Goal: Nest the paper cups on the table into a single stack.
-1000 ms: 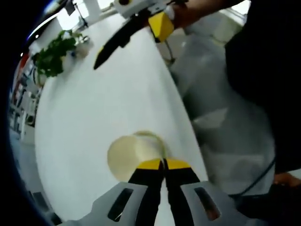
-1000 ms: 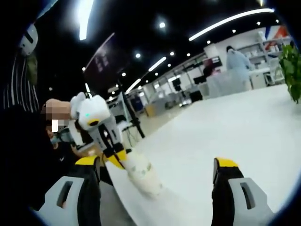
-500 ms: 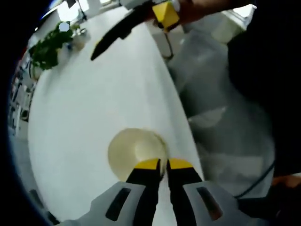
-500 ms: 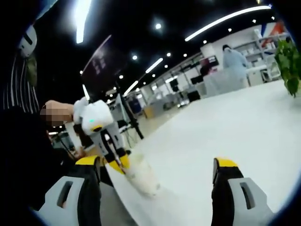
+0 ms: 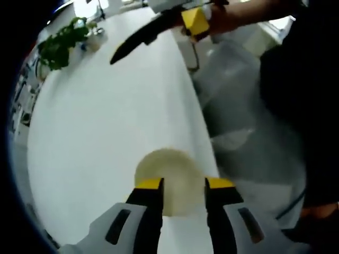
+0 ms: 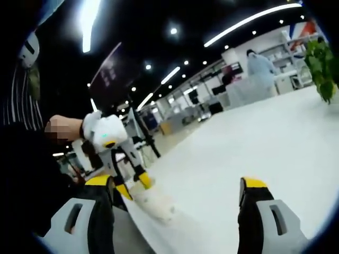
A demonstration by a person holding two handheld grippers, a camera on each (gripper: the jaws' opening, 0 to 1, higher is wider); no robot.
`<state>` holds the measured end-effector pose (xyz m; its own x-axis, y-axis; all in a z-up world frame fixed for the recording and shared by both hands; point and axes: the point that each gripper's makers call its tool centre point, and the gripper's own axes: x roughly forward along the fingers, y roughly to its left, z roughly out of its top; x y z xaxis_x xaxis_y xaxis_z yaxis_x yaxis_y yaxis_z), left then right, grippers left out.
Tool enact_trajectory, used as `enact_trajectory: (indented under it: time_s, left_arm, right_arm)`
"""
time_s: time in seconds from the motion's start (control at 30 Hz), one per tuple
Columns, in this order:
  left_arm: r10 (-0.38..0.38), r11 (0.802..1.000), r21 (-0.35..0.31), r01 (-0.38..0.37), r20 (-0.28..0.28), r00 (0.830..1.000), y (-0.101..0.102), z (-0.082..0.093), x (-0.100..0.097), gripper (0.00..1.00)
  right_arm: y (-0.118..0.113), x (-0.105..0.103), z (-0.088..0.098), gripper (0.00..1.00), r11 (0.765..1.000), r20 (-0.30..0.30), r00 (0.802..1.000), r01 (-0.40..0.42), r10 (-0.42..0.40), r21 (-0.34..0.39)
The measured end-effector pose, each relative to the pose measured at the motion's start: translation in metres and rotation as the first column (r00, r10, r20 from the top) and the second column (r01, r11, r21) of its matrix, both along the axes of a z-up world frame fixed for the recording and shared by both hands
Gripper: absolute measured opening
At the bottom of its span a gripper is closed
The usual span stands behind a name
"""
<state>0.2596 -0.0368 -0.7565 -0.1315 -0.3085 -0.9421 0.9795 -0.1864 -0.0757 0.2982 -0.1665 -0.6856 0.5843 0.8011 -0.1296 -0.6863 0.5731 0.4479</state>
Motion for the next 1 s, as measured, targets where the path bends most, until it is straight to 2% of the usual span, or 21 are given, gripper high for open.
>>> enact_trajectory:
  time_s: [0.23, 0.37, 0.4, 0.5, 0.57, 0.63, 0.7, 0.93, 1.0]
  left_arm:
    - [0.032, 0.999, -0.018, -0.032, -0.031, 0.999, 0.005, 0.000, -0.005, 0.35]
    - [0.074, 0.996, -0.053, -0.076, -0.040, 0.996, 0.006, 0.005, -0.004, 0.37]
    - [0.100, 0.991, -0.080, -0.105, -0.060, 0.993, 0.004, 0.008, -0.006, 0.37]
    - [0.131, 0.985, -0.102, -0.136, -0.056, 0.990, 0.008, 0.012, -0.002, 0.38]
    - [0.158, 0.976, -0.143, -0.166, -0.063, 0.985, 0.006, 0.017, -0.002, 0.38]
    - [0.203, 0.958, -0.186, -0.218, -0.096, 0.975, 0.003, 0.022, -0.002, 0.39]
    - [0.216, 0.952, -0.203, -0.229, -0.087, 0.973, 0.006, 0.025, -0.001, 0.40]
    - [0.256, 0.934, -0.240, -0.265, -0.067, 0.964, 0.019, 0.027, 0.001, 0.42]
    - [0.284, 0.925, -0.244, -0.292, -0.067, 0.956, 0.024, 0.026, 0.003, 0.43]
  right_arm:
    - [0.004, 0.000, -0.002, 0.97, 1.000, -0.002, 1.000, -0.007, 0.007, -0.004]
    - [0.008, 0.000, -0.003, 0.97, 1.000, -0.006, 1.000, -0.014, 0.014, -0.010]
    - [0.009, 0.000, -0.003, 0.97, 1.000, -0.005, 1.000, -0.017, 0.017, -0.010]
    - [0.013, -0.001, -0.003, 0.97, 0.999, -0.002, 1.000, -0.029, 0.029, -0.016]
    - [0.016, -0.001, -0.006, 0.97, 0.999, -0.004, 0.999, -0.038, 0.038, -0.028]
    - [0.019, -0.003, -0.010, 0.96, 0.997, -0.004, 0.999, -0.053, 0.053, -0.049]
    - [0.024, -0.006, -0.010, 0.96, 0.994, 0.017, 0.997, -0.073, 0.075, -0.077]
    - [0.038, -0.015, -0.025, 0.94, 0.979, 0.006, 0.990, -0.138, 0.141, -0.151]
    - [0.040, -0.016, -0.027, 0.94, 0.975, 0.010, 0.989, -0.147, 0.150, -0.165]
